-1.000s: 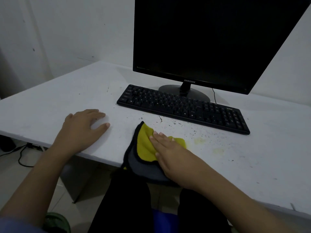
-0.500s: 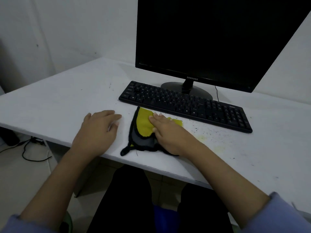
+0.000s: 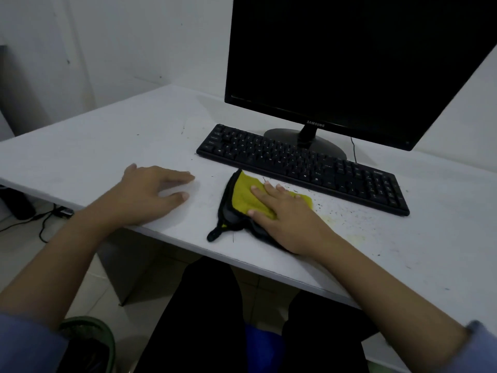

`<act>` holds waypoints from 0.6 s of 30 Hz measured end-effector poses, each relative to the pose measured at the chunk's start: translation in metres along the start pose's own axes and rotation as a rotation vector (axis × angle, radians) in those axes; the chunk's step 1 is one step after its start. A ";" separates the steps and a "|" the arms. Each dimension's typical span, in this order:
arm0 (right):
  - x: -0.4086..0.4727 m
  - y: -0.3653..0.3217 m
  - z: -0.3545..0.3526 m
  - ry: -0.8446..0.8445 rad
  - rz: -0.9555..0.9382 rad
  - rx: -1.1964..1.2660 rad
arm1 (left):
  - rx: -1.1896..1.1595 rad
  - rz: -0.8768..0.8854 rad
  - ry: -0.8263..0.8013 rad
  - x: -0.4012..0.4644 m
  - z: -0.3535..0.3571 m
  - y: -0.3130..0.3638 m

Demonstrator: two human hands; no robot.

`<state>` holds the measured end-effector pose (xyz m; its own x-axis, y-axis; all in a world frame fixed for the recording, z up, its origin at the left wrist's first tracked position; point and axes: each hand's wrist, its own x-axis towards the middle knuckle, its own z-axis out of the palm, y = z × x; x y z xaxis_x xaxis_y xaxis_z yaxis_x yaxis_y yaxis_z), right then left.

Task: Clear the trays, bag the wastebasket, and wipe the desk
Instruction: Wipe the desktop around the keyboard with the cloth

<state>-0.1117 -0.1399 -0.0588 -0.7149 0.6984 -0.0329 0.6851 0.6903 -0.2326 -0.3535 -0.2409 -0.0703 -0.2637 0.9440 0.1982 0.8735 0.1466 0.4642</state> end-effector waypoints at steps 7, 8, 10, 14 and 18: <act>0.043 -0.029 0.010 -0.006 -0.021 -0.074 | -0.119 -0.018 0.186 -0.003 0.010 -0.006; 0.044 -0.033 0.012 -0.013 -0.013 -0.084 | -0.127 -0.021 0.202 -0.002 0.010 -0.006; 0.043 -0.039 0.013 -0.024 -0.011 -0.088 | -0.136 -0.011 0.230 -0.003 0.010 -0.006; 0.023 -0.043 0.014 -0.019 -0.091 -0.017 | -0.127 0.005 0.234 -0.003 0.009 -0.005; -0.018 -0.033 0.013 -0.028 -0.167 0.024 | -0.121 0.006 0.228 -0.004 0.010 -0.005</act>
<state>-0.1232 -0.1775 -0.0631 -0.8222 0.5689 -0.0186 0.5534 0.7912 -0.2602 -0.3527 -0.2421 -0.0824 -0.3561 0.8519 0.3840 0.8237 0.0922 0.5595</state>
